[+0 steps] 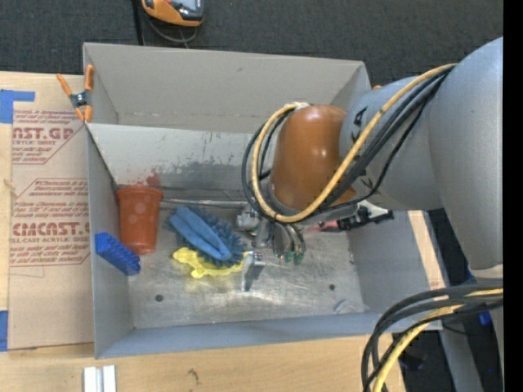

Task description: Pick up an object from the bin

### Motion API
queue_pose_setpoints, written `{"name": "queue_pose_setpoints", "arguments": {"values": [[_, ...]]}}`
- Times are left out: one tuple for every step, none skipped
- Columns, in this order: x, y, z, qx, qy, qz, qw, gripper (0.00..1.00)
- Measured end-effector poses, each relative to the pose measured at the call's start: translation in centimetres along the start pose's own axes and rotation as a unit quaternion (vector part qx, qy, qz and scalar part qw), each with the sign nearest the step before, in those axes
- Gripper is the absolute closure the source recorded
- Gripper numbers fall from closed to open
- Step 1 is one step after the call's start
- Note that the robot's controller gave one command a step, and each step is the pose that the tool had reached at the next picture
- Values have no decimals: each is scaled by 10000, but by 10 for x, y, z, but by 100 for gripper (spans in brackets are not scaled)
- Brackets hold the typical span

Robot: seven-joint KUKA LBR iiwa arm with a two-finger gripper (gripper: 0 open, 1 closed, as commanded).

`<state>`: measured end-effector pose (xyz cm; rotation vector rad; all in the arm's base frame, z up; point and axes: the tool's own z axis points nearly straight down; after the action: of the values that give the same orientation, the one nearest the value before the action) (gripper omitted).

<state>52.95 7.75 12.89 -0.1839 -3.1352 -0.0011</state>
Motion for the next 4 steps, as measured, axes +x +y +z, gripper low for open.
{"name": "queue_pose_setpoints", "arguments": {"values": [[0, 0, 0, -2, -5, 2, 10000, 0], [16, 5, 56, -5, -2, 227, 9997, 100], [15, 5, 56, -7, -10, 230, 9997, 100], [21, 9, 7, 11, 30, 6, 10000, 100]]}}
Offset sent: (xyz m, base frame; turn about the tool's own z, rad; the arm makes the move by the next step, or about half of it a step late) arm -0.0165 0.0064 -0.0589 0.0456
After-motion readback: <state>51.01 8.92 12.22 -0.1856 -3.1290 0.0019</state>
